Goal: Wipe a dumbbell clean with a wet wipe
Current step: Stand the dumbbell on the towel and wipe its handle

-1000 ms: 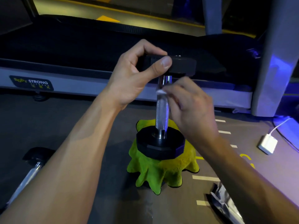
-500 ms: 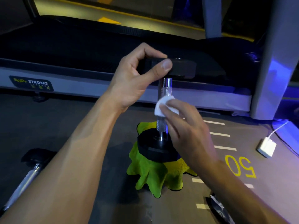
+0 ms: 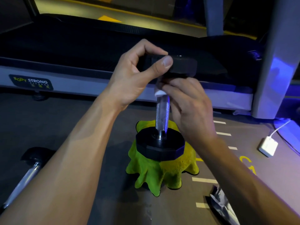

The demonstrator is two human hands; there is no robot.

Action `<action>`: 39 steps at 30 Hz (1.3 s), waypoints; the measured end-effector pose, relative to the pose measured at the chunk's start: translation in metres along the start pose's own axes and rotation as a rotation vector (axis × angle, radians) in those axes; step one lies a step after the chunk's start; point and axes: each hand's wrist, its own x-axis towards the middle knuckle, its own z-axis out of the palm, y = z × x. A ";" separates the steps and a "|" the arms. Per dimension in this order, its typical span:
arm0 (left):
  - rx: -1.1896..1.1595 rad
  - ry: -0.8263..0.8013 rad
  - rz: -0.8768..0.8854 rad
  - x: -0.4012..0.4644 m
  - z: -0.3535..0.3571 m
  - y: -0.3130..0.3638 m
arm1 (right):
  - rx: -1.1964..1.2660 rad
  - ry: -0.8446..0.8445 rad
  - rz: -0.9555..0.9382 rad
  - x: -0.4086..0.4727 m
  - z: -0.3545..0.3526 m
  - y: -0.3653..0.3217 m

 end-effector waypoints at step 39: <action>-0.046 0.006 -0.001 -0.001 0.003 0.001 | 0.036 -0.815 0.414 -0.023 -0.043 -0.031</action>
